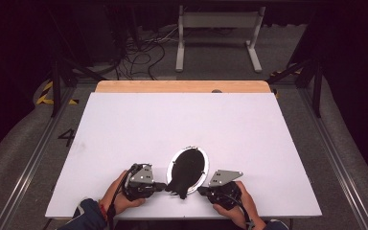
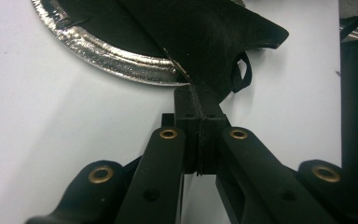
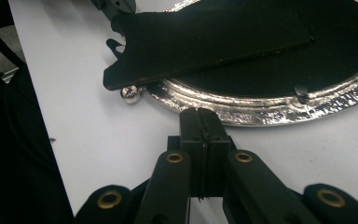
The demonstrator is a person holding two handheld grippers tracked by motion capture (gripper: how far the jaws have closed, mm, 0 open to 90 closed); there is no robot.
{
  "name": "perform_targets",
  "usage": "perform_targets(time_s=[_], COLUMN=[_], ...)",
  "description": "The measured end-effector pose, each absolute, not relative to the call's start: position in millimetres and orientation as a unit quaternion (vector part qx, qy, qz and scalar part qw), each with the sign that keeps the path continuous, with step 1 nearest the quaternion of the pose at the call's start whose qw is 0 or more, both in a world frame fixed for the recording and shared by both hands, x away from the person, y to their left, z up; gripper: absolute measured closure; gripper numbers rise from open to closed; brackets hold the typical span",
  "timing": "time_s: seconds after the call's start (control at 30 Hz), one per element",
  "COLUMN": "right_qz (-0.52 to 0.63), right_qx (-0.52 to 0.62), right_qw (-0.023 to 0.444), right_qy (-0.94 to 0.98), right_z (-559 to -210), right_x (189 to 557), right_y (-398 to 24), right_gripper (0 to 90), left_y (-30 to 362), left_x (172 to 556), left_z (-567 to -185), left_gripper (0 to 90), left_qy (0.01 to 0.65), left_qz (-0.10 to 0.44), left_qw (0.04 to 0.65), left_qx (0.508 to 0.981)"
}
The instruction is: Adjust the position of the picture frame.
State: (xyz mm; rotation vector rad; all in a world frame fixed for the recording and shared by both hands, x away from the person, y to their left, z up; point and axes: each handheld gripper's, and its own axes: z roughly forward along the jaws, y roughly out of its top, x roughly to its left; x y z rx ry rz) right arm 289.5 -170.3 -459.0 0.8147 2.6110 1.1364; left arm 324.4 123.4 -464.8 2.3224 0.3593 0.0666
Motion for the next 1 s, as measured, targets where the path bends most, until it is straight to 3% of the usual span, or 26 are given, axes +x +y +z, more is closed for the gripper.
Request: perform_targets(time_s=[0.23,0.37,0.7,1.0], right_qz=[0.38,0.365,0.374,0.366], right_qx=[0.274,0.278,0.294,0.324], right_qw=[0.091,0.115,0.112,0.153], right_qy=[0.879,0.881,0.872,0.859], right_z=[-458.8,-456.8,-457.8,-459.0], right_x=[291.7,291.9,296.4,299.7], right_y=[-172.4,-174.8,-177.5,-172.2], right_gripper=[90.0,90.0,90.0,90.0], left_y=[108.8,106.5,104.2,98.5], left_x=[321.8,321.3,328.4,332.8], left_z=[-464.5,-465.0,-466.9,-465.8], left_gripper=[90.0,90.0,90.0,90.0], left_qy=[0.14,0.147,0.159,0.169], left_qz=[0.047,0.051,0.038,0.063], left_qw=[0.382,0.383,0.395,0.387], left_qx=[0.913,0.911,0.904,0.904])
